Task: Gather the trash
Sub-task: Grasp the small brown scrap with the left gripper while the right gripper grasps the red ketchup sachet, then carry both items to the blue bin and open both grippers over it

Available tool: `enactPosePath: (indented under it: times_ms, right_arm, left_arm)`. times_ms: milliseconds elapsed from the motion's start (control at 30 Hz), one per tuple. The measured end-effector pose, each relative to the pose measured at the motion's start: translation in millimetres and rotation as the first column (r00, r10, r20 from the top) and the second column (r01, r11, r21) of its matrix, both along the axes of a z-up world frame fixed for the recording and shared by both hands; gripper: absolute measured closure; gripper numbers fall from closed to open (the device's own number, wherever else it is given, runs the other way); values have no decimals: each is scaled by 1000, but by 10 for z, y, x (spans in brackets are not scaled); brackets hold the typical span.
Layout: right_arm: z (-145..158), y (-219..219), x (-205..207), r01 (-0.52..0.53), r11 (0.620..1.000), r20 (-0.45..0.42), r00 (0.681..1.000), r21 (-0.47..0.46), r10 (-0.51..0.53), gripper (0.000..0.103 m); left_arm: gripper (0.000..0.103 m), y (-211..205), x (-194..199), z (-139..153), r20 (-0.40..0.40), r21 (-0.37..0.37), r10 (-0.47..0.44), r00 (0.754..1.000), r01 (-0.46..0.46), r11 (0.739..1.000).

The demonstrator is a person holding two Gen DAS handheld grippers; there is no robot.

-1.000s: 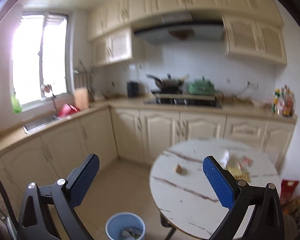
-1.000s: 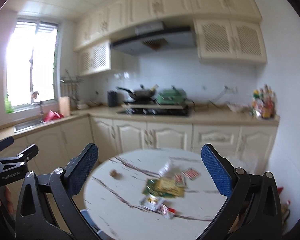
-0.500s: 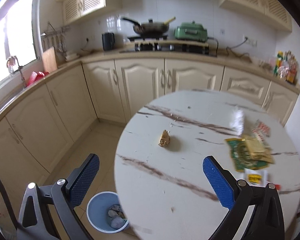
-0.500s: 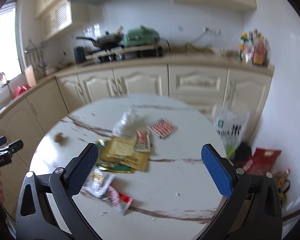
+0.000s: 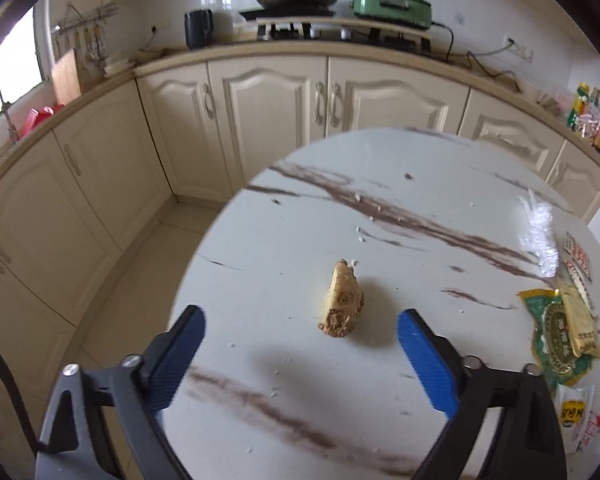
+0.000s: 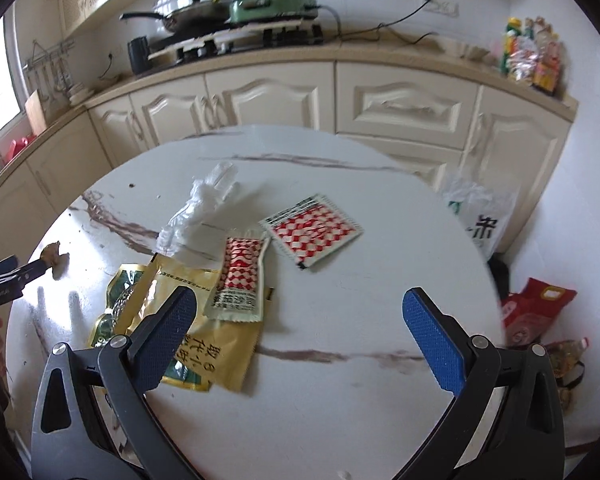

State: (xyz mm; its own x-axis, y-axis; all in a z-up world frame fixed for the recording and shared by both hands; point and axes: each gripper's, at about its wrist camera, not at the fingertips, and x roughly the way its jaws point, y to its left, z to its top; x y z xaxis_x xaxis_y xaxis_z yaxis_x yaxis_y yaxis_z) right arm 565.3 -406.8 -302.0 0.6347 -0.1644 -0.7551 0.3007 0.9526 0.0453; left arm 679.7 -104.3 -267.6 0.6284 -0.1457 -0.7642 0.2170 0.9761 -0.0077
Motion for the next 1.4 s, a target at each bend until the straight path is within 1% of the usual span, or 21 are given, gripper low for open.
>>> enactPosePath:
  times_ms: [67,100,133,200,267,300,333,367,400,433,467,533,600,667,700,767,800,933,1033,1233,1400]
  right_arm:
    - [-85,20,120,-25,1000,-21,999,12,26,0]
    - [-111,32,162,-29,999,-33,999,19,29,0]
    - [-149,33,221,-34,999,-42,998,28,35,0]
    - [-204,38,289,-43,998,-53,998,42,45,0]
    - [-259,38,362,-51,997,-65,996,55,55,0]
    - [-280,34,390,-48,997,-69,996,56,51,2]
    - [-305,39,419,-45,997,-77,996,56,49,5]
    - [-314,45,432,-46,997,-80,996,58,50,11]
    - [-322,51,447,-50,997,-79,995,61,54,19]
    - [-337,63,471,-55,997,-87,994,55,59,20]
    - [-340,83,481,-56,998,-93,994,35,59,25]
    - [-345,113,497,-66,998,-98,993,20,68,36]
    - [-345,135,488,-72,997,-110,992,-20,69,58]
    - [-330,141,476,-79,996,-114,991,-43,73,70]
    - [-325,133,477,-85,995,-115,990,-44,79,75]
    - [-316,116,468,-99,994,-116,989,-45,94,79]
    - [-309,112,453,-103,994,-112,989,-40,98,86]
    - [-257,127,367,-116,992,-101,989,-40,111,92]
    - [-178,112,248,-108,994,-66,992,-24,106,93]
    - [308,263,-124,-123,992,35,992,-34,124,94]
    - [733,661,-390,-183,982,120,975,-37,186,94]
  left_arm:
    - [24,10,127,-69,-34,-13,-8,999,8,1000]
    - [25,17,166,-93,-38,-14,-9,999,8,1000]
    - [26,19,197,-95,-26,1,-6,1000,6,1000]
    - [35,27,250,-88,-19,-9,-18,1000,18,1000]
    - [52,-11,254,-101,-10,-6,-37,999,37,999]
    - [55,-29,253,-102,-8,-6,-51,999,51,999]
    - [65,-48,249,-106,-6,-6,-65,998,65,998]
    - [78,-68,253,-110,-6,-11,-83,997,83,996]
    - [85,-95,245,-118,-8,-22,-108,994,108,994]
    - [87,-89,201,-117,-7,-17,-115,993,114,993]
    - [87,-108,180,-124,-1,0,-122,993,122,993]
    - [87,-107,125,-128,-9,-18,-138,990,138,990]
    - [87,-111,71,-122,-10,-24,-144,990,144,989]
    - [87,-119,-26,-83,-3,-45,-153,988,152,987]
    - [87,-120,-67,-58,-1,-53,-159,987,159,986]
    - [87,-116,-180,22,15,-66,-176,984,176,982]
    - [87,-118,-247,68,23,-72,-185,982,186,980]
    - [87,-133,-506,269,51,-96,-208,977,212,973]
    - [87,-88,-731,422,76,-121,-226,971,234,965]
    - [87,119,-1202,696,128,-174,-235,963,255,951]
    - [87,431,-1653,881,168,-196,-216,962,247,949]
